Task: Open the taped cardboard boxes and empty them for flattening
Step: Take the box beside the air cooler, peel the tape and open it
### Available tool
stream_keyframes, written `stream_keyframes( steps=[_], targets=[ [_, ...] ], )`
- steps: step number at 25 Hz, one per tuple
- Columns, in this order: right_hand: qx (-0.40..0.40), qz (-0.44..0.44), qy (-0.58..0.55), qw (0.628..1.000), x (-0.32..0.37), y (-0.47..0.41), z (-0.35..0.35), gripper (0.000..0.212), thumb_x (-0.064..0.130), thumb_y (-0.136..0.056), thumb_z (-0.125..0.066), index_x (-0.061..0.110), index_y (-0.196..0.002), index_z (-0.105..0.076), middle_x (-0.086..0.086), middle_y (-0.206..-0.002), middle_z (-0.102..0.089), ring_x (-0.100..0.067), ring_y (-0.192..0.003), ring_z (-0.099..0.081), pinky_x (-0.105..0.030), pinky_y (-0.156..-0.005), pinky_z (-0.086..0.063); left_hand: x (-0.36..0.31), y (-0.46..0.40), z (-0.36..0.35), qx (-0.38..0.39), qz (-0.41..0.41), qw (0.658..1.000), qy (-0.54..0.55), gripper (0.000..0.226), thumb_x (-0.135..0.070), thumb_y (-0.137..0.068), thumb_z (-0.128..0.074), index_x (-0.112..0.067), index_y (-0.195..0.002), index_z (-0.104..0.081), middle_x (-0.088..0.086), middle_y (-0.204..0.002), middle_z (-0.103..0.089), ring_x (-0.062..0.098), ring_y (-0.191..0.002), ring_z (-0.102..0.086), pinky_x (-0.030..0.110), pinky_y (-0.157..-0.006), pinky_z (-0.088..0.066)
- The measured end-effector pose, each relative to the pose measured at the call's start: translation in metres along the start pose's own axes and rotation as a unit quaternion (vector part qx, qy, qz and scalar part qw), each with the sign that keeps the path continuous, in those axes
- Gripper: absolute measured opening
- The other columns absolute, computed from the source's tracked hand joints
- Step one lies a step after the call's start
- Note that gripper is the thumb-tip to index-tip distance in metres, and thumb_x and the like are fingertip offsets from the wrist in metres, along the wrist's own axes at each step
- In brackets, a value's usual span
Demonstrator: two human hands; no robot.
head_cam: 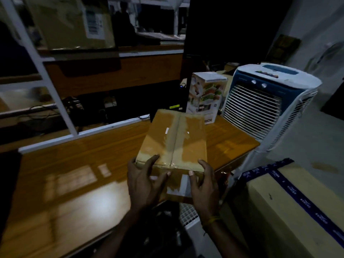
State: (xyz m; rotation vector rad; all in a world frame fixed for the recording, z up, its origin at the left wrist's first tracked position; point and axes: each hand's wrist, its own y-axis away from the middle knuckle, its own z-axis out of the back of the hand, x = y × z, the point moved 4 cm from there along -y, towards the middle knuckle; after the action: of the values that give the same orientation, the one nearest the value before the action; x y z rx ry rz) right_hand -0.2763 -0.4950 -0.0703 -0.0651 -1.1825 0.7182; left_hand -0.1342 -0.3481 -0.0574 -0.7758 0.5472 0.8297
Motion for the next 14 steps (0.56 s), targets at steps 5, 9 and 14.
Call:
stream_keyframes(
  steps=[5, 9, 14],
  targets=[
    [0.042, -0.001, -0.04, 0.998, 0.0, 0.034, -0.022, 0.066, 0.046, -0.097, -0.056, 0.052, -0.149, -0.016, 0.015, -0.157, -0.028, -0.005, -0.14, -0.031, -0.028, -0.106, -0.039, 0.058, 0.052, 0.02, -0.05, 0.008, 0.998, 0.047, 0.077, -0.054, -0.08, -0.063, -0.046, -0.149, -0.03, 0.003, -0.145, -0.029, 0.035, -0.126, -0.045, 0.051, -0.087, -0.053],
    [0.067, -0.029, -0.023, 0.997, -0.006, 0.05, -0.038, 0.092, 0.04, -0.094, -0.059, 0.059, -0.146, 0.015, 0.014, -0.161, -0.004, -0.006, -0.145, -0.016, -0.026, -0.111, -0.028, 0.082, 0.074, 0.0, -0.008, -0.037, 0.998, 0.041, 0.075, -0.05, -0.09, -0.055, -0.055, -0.151, -0.011, 0.0, -0.159, -0.01, 0.028, -0.141, -0.032, 0.045, -0.101, -0.05],
    [0.136, -0.105, -0.072, 0.982, -0.059, 0.068, -0.053, 0.086, 0.03, -0.094, -0.065, 0.047, -0.154, -0.005, 0.007, -0.159, -0.031, -0.012, -0.143, -0.034, -0.028, -0.109, -0.038, 0.109, 0.086, -0.018, 0.035, -0.083, 0.996, 0.012, 0.105, -0.026, -0.081, -0.08, -0.042, -0.156, -0.008, 0.009, -0.162, -0.003, 0.026, -0.143, -0.028, 0.035, -0.113, -0.036]
  ],
)
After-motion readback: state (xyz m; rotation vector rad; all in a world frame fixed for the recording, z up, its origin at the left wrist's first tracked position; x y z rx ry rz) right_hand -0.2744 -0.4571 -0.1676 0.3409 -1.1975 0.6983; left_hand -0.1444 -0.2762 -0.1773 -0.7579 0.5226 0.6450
